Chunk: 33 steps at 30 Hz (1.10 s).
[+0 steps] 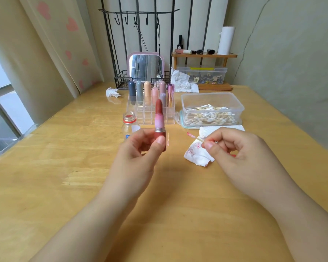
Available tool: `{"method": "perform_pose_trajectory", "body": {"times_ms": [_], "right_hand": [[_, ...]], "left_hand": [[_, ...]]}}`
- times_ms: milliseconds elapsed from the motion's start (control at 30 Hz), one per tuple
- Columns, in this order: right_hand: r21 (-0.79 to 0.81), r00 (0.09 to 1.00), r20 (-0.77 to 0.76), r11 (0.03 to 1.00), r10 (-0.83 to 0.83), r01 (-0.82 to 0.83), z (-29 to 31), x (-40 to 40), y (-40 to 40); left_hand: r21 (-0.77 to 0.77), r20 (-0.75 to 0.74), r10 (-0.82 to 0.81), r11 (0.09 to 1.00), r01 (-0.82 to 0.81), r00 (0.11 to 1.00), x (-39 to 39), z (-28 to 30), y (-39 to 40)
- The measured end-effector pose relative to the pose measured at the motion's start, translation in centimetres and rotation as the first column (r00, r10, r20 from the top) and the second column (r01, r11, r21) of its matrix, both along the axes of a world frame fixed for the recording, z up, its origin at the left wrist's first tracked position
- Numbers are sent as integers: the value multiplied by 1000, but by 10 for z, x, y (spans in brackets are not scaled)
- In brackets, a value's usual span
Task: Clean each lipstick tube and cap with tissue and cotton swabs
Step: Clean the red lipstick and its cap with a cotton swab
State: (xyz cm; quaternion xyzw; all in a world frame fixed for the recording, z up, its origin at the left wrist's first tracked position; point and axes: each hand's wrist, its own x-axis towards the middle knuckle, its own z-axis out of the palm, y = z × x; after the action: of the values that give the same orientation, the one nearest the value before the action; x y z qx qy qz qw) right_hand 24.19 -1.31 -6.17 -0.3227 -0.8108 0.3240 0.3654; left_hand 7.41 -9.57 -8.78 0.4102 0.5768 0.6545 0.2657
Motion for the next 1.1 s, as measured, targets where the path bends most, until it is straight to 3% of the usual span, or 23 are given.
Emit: {"method": "perform_pose_trajectory", "body": {"times_ms": [200, 467, 633, 1100], "right_hand": [[-43, 995, 100, 999, 18, -14, -6, -3, 1], [-82, 978, 209, 997, 26, -9, -12, -2, 7], [-102, 949, 311, 994, 61, -30, -17, -4, 7], [-105, 937, 334, 992, 100, -68, -17, -5, 3]], "left_hand": [[-83, -419, 142, 978, -194, 897, -10, -8, 9], [-193, -738, 60, 936, -295, 673, -9, -21, 17], [-191, -804, 74, 908, -374, 590, -12, -27, 21], [-209, -784, 85, 897, -390, 615, -18, -26, 12]]}}
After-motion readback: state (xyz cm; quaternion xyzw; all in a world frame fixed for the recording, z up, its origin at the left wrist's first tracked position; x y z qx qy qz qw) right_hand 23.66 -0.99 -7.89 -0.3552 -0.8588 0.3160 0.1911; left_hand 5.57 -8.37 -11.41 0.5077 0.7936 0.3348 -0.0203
